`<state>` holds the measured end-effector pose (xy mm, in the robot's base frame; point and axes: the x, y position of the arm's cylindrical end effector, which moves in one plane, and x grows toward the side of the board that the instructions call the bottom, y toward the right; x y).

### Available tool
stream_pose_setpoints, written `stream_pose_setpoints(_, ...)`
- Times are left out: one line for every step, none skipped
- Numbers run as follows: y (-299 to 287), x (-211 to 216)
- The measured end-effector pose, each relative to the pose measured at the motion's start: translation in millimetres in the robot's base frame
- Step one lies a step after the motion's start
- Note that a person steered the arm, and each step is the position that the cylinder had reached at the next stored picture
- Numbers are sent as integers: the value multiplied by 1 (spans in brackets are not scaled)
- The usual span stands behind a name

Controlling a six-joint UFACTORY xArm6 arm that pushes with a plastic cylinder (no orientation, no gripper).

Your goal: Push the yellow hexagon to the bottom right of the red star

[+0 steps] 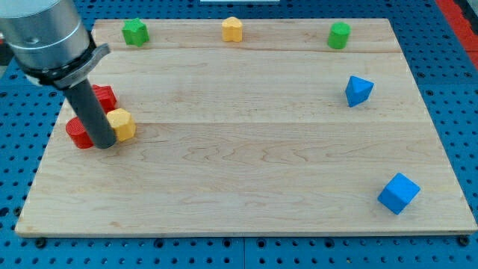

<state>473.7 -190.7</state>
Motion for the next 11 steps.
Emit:
stream_pose_setpoints(27, -13)
stream_pose_setpoints(30, -12)
stream_pose_setpoints(83, -12)
stream_pose_setpoints(49, -23)
stream_pose_setpoints(15, -20)
stream_pose_setpoints(73, -33)
stream_pose_setpoints(135, -77)
stream_pose_setpoints(148, -153)
stream_pose_setpoints(239, -199)
stream_pose_setpoints(224, -258)
stream_pose_setpoints(209, -270)
